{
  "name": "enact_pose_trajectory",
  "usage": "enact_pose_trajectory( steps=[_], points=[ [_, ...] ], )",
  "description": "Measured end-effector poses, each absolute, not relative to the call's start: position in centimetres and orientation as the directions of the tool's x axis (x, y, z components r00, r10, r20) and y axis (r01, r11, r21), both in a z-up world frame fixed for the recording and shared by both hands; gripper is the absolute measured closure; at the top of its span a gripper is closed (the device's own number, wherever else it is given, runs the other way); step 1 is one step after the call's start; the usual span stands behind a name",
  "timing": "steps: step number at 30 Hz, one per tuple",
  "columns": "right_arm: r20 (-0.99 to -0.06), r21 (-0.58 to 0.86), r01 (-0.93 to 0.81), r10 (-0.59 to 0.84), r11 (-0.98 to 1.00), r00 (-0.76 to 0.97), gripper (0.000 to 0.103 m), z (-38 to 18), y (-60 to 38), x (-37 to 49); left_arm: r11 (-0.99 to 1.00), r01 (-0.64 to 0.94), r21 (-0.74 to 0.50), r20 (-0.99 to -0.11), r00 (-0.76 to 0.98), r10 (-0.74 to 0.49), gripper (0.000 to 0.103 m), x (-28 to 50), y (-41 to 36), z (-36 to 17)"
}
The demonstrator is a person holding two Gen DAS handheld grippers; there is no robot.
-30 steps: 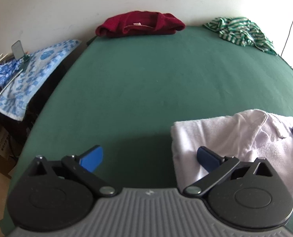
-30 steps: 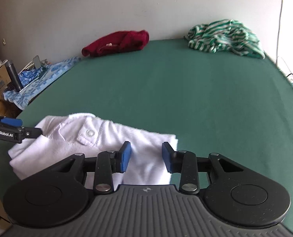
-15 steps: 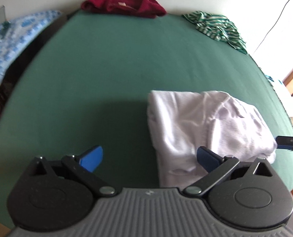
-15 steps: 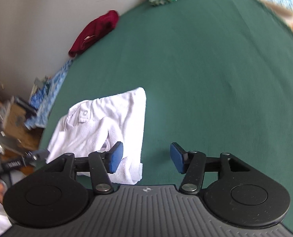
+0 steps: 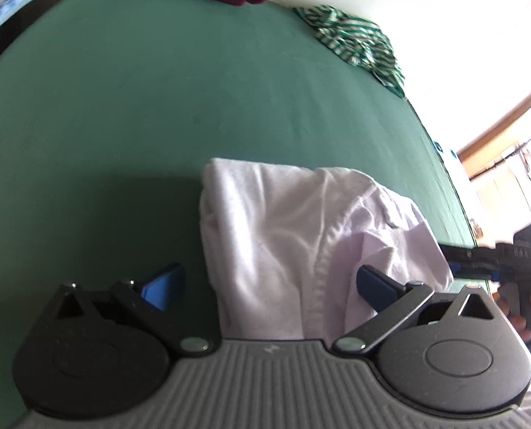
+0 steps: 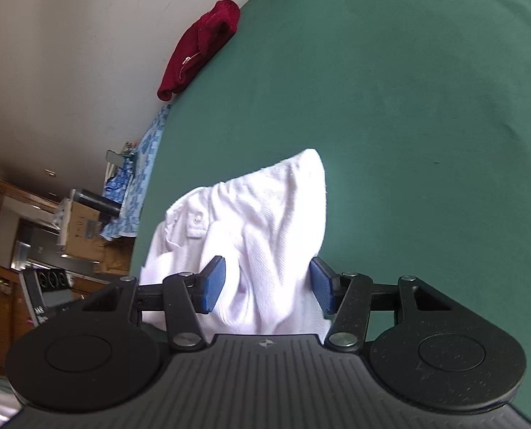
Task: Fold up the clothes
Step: 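Grasp the white shirt bundle with the right gripper and lift it, then carry the held white shirt with the right gripper toward the dark red garment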
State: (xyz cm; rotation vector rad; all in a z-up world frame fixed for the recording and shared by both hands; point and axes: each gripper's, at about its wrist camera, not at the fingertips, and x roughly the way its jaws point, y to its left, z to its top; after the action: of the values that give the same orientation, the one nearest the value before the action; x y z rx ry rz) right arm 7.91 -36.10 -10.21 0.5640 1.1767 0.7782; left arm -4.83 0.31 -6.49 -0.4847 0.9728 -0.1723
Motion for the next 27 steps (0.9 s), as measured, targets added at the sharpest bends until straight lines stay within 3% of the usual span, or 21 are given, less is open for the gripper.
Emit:
enact_pose_trajectory(
  steps=[6,14,27],
  points=[
    [-0.618,0.725,-0.271,0.772,0.633,0.15,0.051,-9.6,-36.5,8.2,0.856,-0.024,-0.517,-0.723,0.547,-0.422,0.001,-5.0,0.5,-6.7],
    [-0.644,0.729,-0.218,0.758,0.649,0.106,0.057,-9.7,-39.5,8.3,0.735,-0.107,-0.67,-0.651,0.56,-0.512,0.001,-5.6,2.4,-7.7],
    [-0.584,0.782,-0.219,0.809,0.584,0.071,0.053,-10.4,-37.4,9.3,0.705,-0.114,-0.7,-0.626,0.572,-0.529,0.001,-4.9,1.7,-8.1]
  ],
)
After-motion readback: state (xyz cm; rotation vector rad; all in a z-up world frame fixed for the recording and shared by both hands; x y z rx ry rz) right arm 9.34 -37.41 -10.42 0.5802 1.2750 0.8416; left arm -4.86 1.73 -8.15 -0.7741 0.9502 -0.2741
